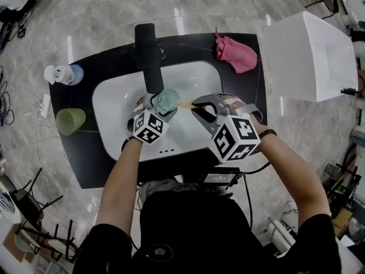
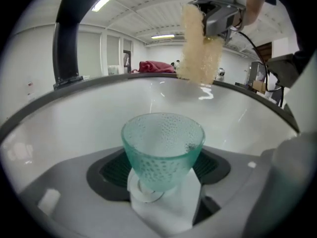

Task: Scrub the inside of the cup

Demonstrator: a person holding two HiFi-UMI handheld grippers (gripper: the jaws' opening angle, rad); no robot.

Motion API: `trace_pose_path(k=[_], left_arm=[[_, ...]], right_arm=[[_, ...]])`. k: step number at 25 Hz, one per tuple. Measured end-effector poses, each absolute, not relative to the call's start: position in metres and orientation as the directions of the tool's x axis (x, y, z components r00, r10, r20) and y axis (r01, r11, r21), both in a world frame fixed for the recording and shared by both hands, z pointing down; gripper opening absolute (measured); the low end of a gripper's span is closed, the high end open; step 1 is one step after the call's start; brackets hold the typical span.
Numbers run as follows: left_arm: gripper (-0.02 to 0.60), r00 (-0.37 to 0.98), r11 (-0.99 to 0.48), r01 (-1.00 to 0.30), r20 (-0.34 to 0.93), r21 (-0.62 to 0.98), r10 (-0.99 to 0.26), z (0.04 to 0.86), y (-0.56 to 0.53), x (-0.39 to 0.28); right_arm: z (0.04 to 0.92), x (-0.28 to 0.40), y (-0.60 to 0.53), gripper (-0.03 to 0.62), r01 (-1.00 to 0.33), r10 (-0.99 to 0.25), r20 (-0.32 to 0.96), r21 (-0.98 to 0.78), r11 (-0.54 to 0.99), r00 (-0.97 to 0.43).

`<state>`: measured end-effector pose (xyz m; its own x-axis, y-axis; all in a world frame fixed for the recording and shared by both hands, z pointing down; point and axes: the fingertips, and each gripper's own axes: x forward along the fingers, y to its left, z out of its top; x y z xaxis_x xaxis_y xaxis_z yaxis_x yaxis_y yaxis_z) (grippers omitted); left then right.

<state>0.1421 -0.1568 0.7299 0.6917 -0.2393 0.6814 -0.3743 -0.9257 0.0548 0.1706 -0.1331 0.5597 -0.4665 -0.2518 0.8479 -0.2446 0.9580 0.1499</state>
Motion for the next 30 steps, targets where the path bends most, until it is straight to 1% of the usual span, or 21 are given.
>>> trace_pose_path(k=[6, 12, 18, 20, 23, 30], left_arm=[[0.37, 0.692, -0.92, -0.385, 0.681, 0.068, -0.24, 0.733, -0.158, 0.144], [0.371, 0.697, -0.922, -0.366, 0.693, 0.122, -0.185, 0.734, -0.15, 0.137], [0.376, 0.69, -0.918, -0.374, 0.701, 0.13, -0.181, 0.728, -0.15, 0.129], [0.405, 0.685, -0.912, -0.388, 0.704, 0.132, -0.189, 0.721, -0.15, 0.125], [0.419, 0.683, -0.898, -0.421, 0.696, 0.127, -0.222, 0.706, -0.152, 0.116], [0.422, 0.681, -0.867, -0.49, 0.658, 0.084, -0.321, 0.645, -0.145, 0.101]], right_arm=[[0.563, 0.177, -0.128, 0.038, -0.262, -0.247, 0.853, 0.135, 0.956, -0.46], [0.568, 0.178, -0.121, 0.038, -0.269, -0.235, 0.858, 0.118, 0.956, -0.457], [0.569, 0.177, -0.118, 0.038, -0.281, -0.238, 0.855, 0.114, 0.953, -0.46], [0.568, 0.176, -0.117, 0.038, -0.293, -0.24, 0.854, 0.109, 0.95, -0.461], [0.568, 0.174, -0.118, 0.038, -0.311, -0.245, 0.849, 0.102, 0.945, -0.468], [0.562, 0.179, -0.115, 0.038, -0.379, -0.283, 0.825, 0.091, 0.921, -0.489]])
